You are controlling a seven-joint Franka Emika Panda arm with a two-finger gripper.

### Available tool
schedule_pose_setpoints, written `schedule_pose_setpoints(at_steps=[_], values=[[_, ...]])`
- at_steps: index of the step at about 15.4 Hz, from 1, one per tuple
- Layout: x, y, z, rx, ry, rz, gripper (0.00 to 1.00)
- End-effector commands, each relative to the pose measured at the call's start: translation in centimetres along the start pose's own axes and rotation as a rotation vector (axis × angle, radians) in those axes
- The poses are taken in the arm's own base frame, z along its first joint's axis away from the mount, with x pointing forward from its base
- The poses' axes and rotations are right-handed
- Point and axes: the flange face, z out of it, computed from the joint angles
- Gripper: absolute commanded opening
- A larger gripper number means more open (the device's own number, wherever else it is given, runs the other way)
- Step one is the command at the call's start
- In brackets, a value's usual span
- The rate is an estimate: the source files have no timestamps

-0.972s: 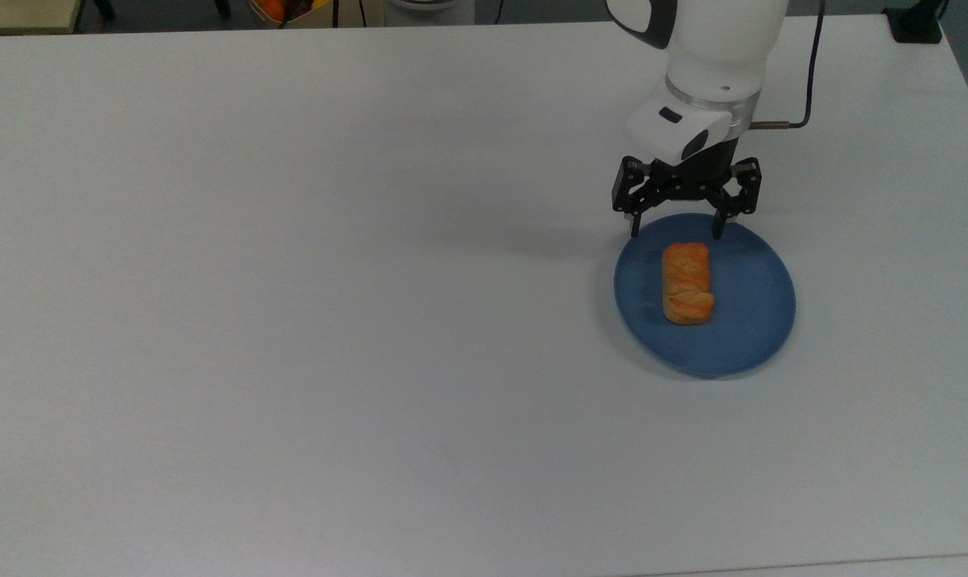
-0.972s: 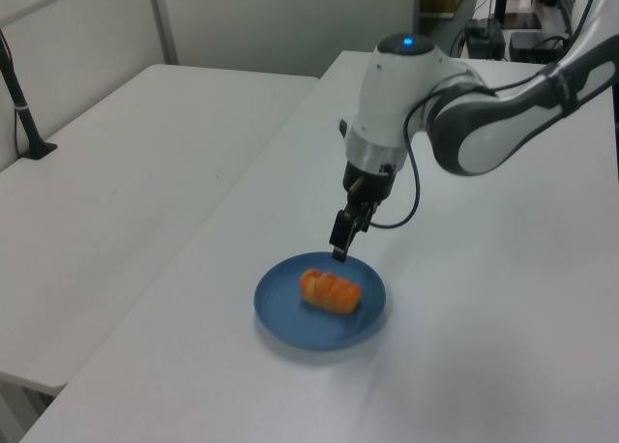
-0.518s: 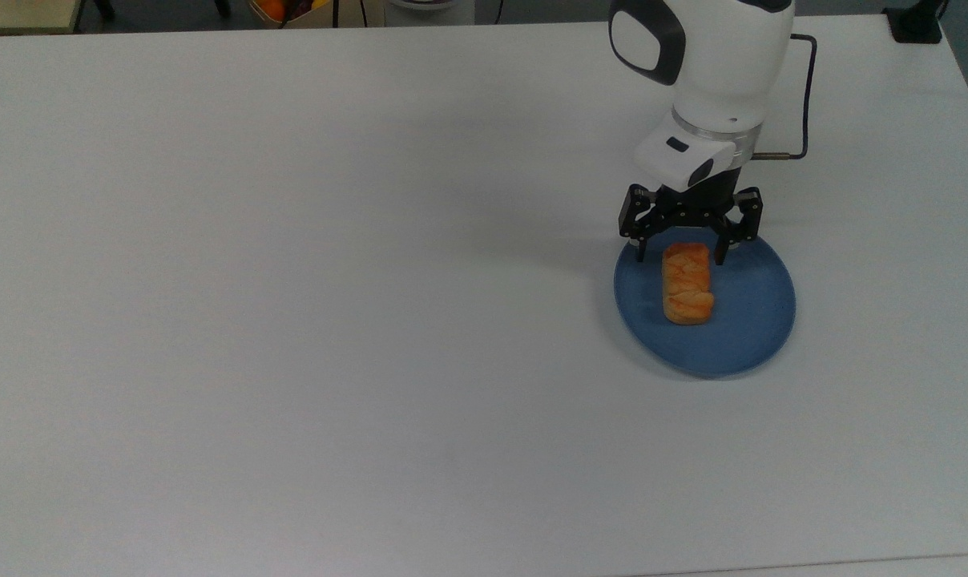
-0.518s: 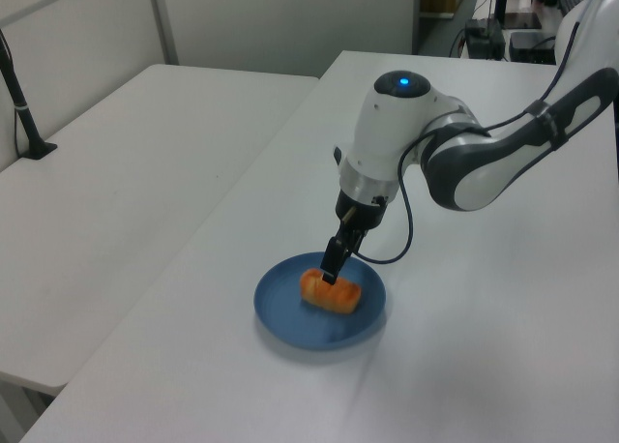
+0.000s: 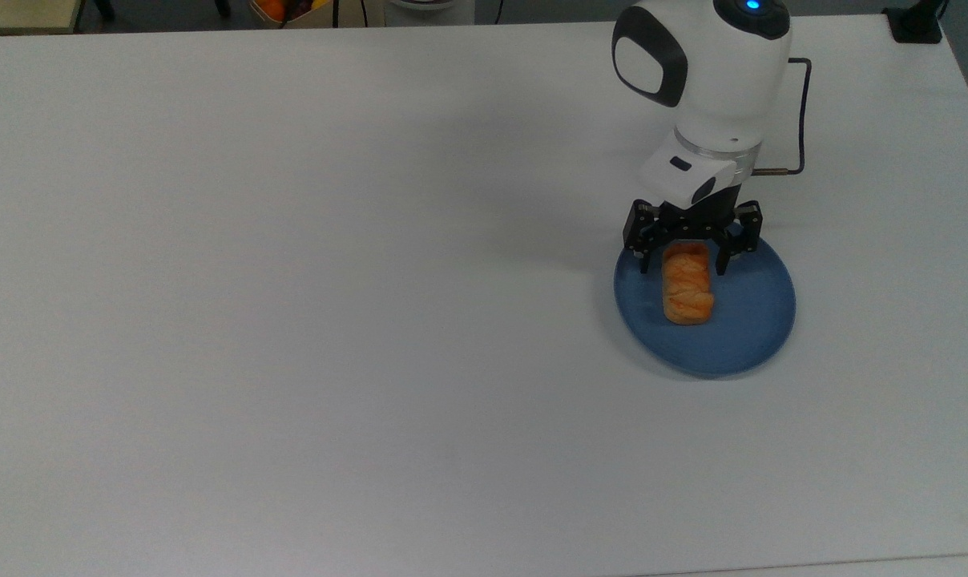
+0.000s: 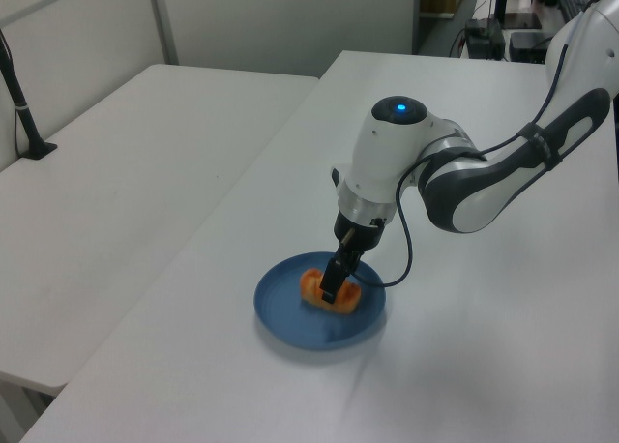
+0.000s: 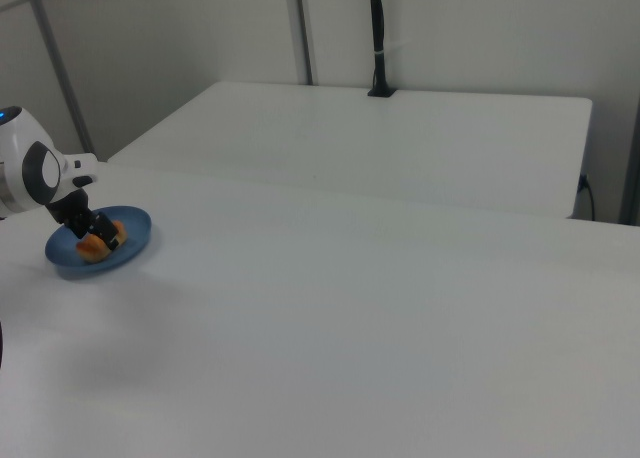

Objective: Put the bread on the table
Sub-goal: 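Lower the open gripper around the bread roll and close it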

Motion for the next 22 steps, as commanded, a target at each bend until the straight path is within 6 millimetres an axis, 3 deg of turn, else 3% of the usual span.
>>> schedule_pose_setpoints(at_steps=[1,8,12,15,18,22], values=[[0.0,-0.9,-0.3,0.004,0.032,0.000,1.00],[-0.2,-1.3,-0.3,0.003,0.048,-0.023,0.72],[-0.2,-1.4,-0.3,-0.005,0.053,-0.036,0.47],[-0.2,-1.5,-0.7,-0.003,0.057,-0.037,0.24],[0.2,-1.5,-1.9,0.001,0.068,-0.036,0.21],[1.0,-1.0,-5.6,0.001,0.087,-0.024,0.20]])
